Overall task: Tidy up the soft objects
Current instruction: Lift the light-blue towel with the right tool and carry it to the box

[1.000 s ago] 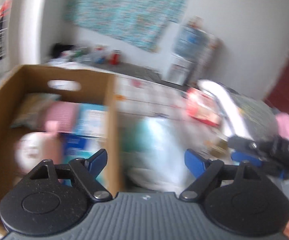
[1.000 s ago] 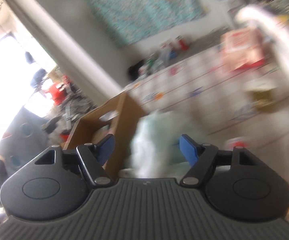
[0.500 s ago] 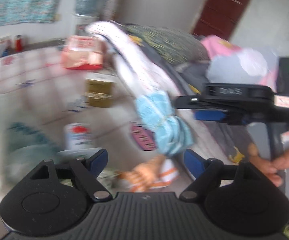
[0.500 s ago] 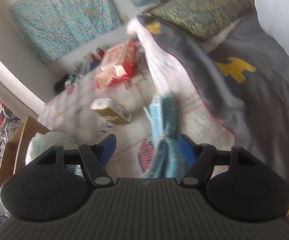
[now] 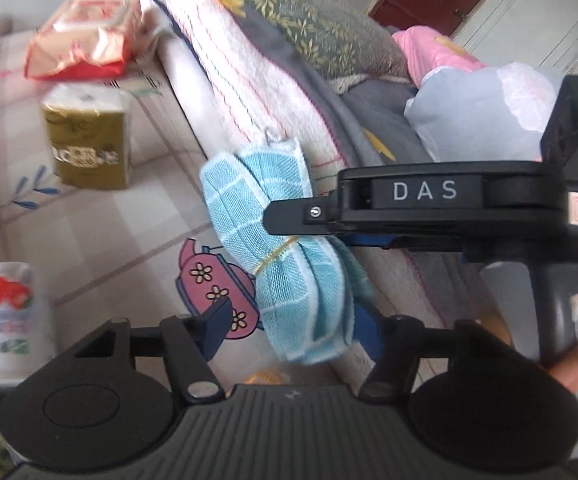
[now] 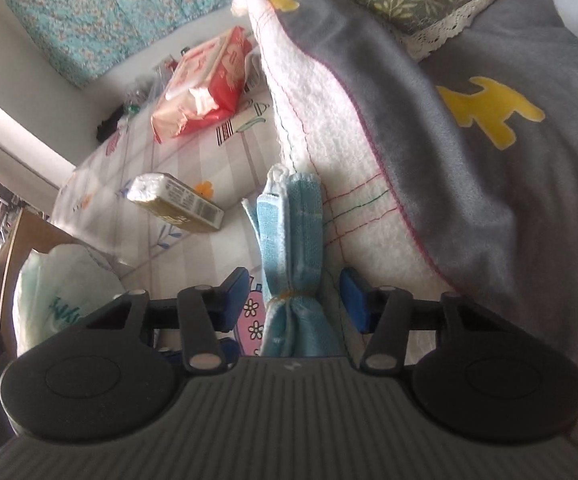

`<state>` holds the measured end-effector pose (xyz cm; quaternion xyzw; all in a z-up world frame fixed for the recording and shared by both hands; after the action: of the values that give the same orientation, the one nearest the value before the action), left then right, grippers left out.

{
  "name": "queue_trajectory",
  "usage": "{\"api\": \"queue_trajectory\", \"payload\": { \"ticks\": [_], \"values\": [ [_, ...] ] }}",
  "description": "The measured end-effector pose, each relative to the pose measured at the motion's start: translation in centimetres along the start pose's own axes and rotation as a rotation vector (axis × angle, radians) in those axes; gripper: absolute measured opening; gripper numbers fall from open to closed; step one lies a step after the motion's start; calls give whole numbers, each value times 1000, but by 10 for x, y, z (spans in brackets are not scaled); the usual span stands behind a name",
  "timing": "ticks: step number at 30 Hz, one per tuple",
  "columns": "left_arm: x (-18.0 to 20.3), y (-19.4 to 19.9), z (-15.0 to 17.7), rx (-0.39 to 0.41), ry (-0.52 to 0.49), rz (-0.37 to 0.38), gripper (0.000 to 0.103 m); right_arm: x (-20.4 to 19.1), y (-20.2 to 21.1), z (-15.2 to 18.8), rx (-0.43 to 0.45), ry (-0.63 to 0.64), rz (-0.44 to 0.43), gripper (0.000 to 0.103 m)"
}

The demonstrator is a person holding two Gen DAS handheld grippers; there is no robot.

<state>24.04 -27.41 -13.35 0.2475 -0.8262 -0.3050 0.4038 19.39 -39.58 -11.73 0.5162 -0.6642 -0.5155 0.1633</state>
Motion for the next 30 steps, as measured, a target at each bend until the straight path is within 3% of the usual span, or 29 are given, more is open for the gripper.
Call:
{"api": "queue_trajectory", "payload": {
  "ticks": [2, 5, 9, 15, 21, 24, 30],
  "values": [
    [-2, -9, 0, -9, 12, 0, 56, -2, -3, 0, -3, 19, 13, 42],
    [-3, -12, -3, -1, 30, 7, 34, -3, -2, 0, 6, 42, 40, 24],
    [-4, -3, -5, 23, 41, -4, 18, -1, 3, 0, 14, 28, 25, 19],
    [6, 34, -5, 98, 17, 12, 17, -19, 35, 3, 72, 49, 8, 18],
    [25, 98, -7, 234, -58, 22, 17, -60, 93, 1, 179, 101, -35, 18],
    [28, 140, -4, 337, -108, 22, 17, -95, 121, -1, 231, 142, -82, 18],
    [-17, 235, 9, 470, -72, -105, 17, -204, 136, 6, 229, 238, -272, 18]
  ]
}}
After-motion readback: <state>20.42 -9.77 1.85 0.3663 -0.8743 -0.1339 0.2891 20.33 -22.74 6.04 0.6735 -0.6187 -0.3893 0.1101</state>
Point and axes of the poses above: each gripper's, at about its wrist camera, not at the fingertips, and y roughly against the way its jaws point, x to its right, z to its underside, the point moved 7 cm from there along -y, roughly the way its jaws point, and after that the axes turned 7 degrees about z, right-handed, at the moved point
